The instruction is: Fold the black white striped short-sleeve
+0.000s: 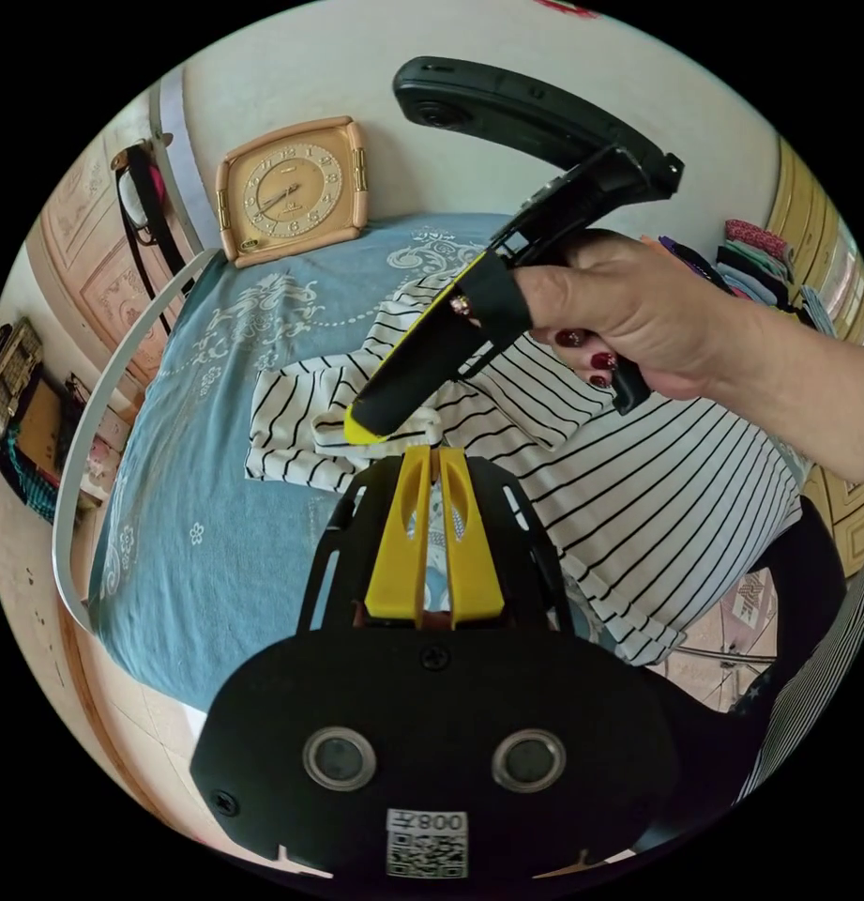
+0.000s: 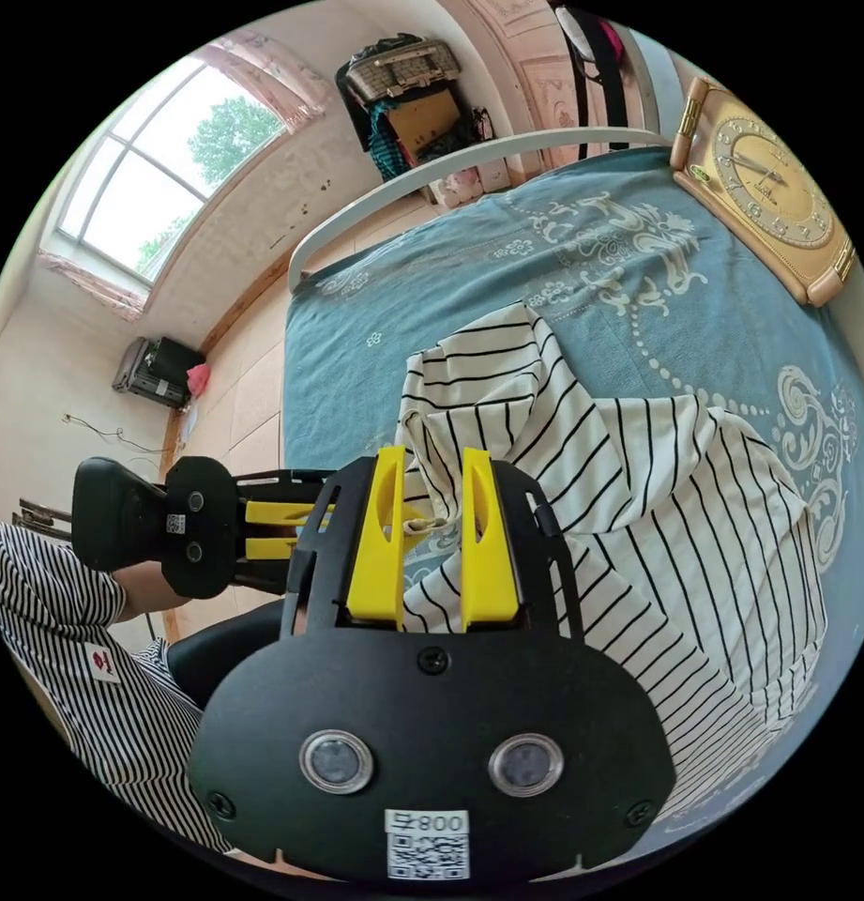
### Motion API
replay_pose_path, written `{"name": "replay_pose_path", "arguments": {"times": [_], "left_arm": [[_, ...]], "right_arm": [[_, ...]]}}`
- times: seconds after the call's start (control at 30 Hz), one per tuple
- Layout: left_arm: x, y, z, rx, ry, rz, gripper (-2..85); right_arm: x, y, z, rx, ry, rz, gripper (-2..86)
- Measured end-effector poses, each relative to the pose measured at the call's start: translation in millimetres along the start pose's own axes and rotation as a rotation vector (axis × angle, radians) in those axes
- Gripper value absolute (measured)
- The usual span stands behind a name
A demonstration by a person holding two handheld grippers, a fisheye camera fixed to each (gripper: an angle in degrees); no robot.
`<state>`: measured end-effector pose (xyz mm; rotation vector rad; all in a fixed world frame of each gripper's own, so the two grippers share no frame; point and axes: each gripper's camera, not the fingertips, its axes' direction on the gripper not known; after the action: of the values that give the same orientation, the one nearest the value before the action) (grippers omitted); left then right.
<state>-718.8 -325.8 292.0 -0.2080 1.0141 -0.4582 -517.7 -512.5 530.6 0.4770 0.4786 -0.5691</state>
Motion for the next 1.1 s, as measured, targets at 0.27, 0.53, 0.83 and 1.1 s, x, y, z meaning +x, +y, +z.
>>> {"name": "replay_pose_path", "arguments": {"times": [0.27,0.53,0.83,1.1], "left_arm": [[47.8,-56.8,-27.1,0.019,-0.042,-0.007,1.5],[100.7,-134.0,-83.2,0.191,-0.045,-0.003,1.5],[209.1,-247.9,-123.2,0.387,0.106,0.084,1.6],[337.2,-314.1,-80.3,0.267,0.231,0.248,1.5]], "right_arm": [[15.7,37.5,-4.7,-0.010,0.098,-0.024,2.2],[88.9,124.9,-102.4,0.267,-0.046,0.106,0.5],[173.3,294.8,-207.7,0.523,-0.057,0.257,0.3],[255.0,461.3,-201.4,0.569,-0.099,0.527,0.4]]}}
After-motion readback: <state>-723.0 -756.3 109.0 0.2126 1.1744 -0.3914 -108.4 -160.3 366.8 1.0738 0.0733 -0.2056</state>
